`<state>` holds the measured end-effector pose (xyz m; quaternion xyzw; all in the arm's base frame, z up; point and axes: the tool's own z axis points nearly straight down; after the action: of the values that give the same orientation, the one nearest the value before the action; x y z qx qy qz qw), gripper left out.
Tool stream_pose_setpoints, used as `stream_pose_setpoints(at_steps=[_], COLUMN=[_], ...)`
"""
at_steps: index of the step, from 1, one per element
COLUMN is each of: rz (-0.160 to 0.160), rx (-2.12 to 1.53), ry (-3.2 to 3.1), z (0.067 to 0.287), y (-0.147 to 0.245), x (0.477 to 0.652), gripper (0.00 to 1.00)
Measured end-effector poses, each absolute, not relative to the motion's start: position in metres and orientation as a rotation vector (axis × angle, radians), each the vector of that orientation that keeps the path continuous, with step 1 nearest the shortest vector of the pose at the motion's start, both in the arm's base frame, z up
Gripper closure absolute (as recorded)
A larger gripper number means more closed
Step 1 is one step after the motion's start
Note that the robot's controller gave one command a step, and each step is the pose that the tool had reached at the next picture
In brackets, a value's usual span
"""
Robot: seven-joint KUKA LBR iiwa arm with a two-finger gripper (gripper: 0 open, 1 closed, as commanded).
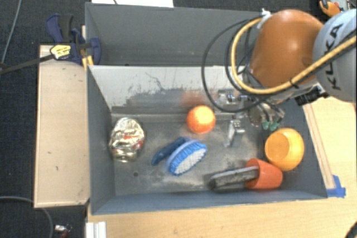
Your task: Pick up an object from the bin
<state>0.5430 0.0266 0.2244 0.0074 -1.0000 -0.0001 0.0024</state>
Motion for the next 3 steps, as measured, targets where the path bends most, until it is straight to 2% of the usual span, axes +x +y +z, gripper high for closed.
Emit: stream_pose_setpoints(at_steps=[1,2,3], rz=[-0.001,-0.001,0.003], rx=[0.021,0.392,0.821], ry=[-3.145,-3.122,-3.048], z=[0.229,0.138,0.163], y=[0.026,0.077,0.104], x=[0.544,0.549,0.561], gripper=[0.0,0.0,0.0])
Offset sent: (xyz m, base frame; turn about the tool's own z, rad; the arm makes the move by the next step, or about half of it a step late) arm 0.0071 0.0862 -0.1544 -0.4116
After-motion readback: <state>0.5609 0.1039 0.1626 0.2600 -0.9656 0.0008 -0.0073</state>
